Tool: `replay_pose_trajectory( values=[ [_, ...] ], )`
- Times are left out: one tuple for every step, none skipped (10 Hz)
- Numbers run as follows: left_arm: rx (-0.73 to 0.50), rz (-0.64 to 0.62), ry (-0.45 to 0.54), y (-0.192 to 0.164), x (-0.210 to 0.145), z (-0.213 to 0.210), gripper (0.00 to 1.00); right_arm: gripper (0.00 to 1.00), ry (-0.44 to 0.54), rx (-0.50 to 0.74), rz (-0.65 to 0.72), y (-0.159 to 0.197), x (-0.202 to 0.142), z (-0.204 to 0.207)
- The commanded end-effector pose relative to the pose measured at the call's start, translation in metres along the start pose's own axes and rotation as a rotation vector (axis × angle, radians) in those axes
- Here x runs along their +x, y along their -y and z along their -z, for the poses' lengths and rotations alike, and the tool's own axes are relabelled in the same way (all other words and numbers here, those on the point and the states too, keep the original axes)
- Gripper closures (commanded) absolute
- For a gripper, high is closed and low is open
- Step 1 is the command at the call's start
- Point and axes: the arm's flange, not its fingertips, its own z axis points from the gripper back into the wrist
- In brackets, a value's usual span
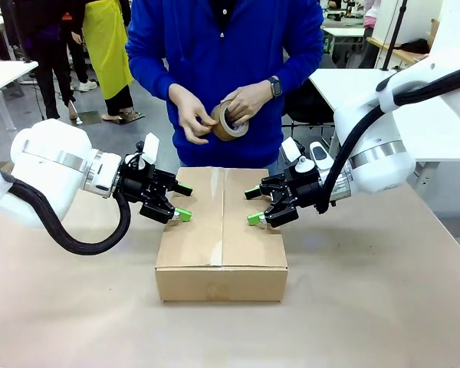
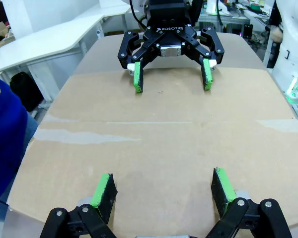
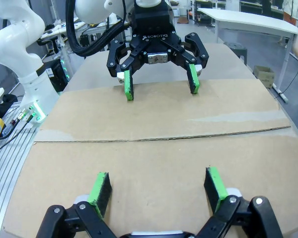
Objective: Pack the gift set into the box.
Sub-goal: Press and hold the closed box until the human finishes sealing it.
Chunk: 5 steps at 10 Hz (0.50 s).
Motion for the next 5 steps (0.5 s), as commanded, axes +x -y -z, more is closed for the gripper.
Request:
replay_pose_trajectory(
  values=[
    [0.008,0.004,-0.013,0.0013,-0.0003,-0.0006,0.00,0.00,-0.004,-0.002,0.002,0.0001,-0.0015,0.0004],
    [0.008,0.004,-0.013,0.0013,-0.0003,-0.0006,0.00,0.00,-0.004,-0.002,0.002,0.0001,-0.0015,0.0004],
    [0.008,0.004,-0.013,0.0013,-0.0003,-0.0006,0.00,0.00,-0.004,-0.002,0.002,0.0001,-0.0015,0.0004],
    [0.008,0.004,-0.013,0.0013,-0.0003,-0.0006,0.00,0.00,-0.004,-0.002,0.002,0.0001,-0.0015,0.0004],
    [0.008,0.004,-0.013,0.0013,-0.0003,-0.0006,0.00,0.00,-0.004,-0.002,0.002,0.0001,-0.0015,0.0004]
  ],
)
